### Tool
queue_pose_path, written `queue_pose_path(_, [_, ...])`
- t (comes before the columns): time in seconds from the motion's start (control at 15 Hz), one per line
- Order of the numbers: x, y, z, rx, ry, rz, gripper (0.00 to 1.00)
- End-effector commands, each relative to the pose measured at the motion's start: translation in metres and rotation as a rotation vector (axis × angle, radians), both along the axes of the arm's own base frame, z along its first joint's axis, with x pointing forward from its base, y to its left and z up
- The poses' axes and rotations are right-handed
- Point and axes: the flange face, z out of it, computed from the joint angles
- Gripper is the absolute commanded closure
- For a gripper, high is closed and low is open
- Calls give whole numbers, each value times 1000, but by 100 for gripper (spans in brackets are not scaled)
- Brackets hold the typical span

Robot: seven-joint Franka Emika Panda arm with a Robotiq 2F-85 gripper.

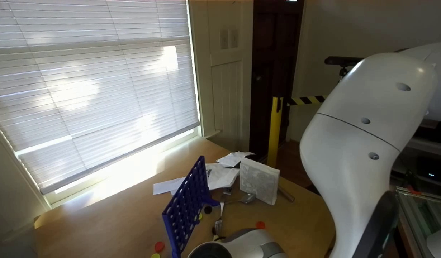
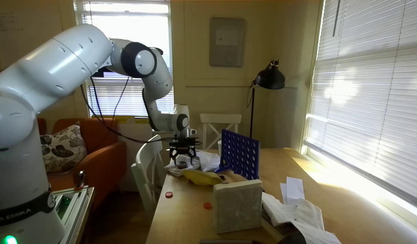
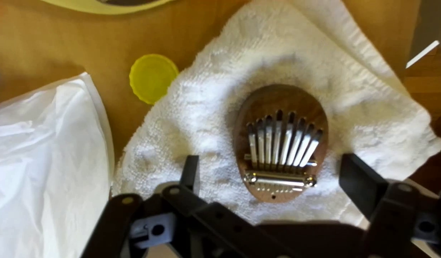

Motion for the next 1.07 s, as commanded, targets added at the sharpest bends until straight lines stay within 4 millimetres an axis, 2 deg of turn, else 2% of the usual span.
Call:
queue_pose_path(0.0, [1,-2,-4,4,14,-51,0])
queue_pose_path(0.13, [0,-4,-5,6,17,-60,0])
queue_pose_path(0.2, [0,-4,-5,6,18,-66,6])
queue_pose_path(0.27, [-1,-4,-5,7,19,-70,28])
queue_pose_path(0.4, [-1,-4,-5,8,21,-76,32])
queue_pose_path(0.73, [-2,-3,-5,8,28,-86,68])
queue_pose_path(1.0, [-1,-2,-3,5,36,-82,68])
